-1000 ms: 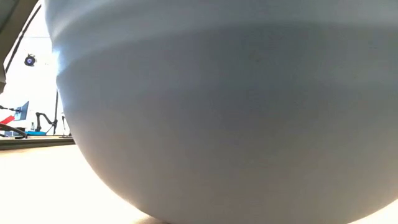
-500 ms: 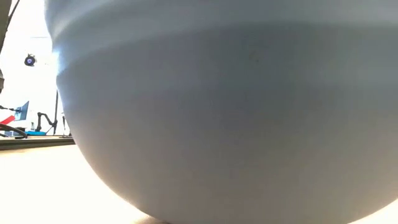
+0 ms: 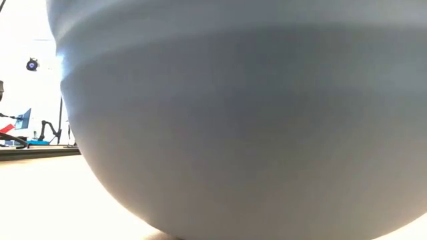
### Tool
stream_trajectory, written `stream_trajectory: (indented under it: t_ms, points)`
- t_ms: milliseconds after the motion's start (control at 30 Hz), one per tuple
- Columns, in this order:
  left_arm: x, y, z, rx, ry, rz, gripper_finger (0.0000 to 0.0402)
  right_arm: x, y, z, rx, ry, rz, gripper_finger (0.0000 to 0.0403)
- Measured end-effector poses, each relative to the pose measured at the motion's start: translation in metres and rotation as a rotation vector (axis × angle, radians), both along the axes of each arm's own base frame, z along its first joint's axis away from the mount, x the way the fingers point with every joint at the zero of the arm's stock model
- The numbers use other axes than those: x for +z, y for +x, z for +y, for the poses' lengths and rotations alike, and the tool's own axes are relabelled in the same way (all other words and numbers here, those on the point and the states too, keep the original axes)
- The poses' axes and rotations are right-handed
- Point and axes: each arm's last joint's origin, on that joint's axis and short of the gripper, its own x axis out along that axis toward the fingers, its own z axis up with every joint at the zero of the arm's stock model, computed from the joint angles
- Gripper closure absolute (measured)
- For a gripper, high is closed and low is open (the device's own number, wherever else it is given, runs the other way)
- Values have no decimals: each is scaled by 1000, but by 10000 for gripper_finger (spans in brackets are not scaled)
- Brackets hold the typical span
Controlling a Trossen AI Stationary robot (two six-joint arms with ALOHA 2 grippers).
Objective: Nest bowls inside each other
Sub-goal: Stack the light violet bowl into the pink bowl
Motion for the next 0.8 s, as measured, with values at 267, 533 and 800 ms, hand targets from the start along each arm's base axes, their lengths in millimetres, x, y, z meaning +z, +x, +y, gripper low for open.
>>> stream_trajectory:
  t_ms: [267,533,800]
  points:
    - [8,0,1,0,13,-72,224,9,22,8,10,2,-6,394]
    - [-3,4,7,-10,19,-54,224,22,29,14,23,15,-33,394]
    - [-9,3,15,-8,-16,-43,224,33,23,22,50,5,8,394]
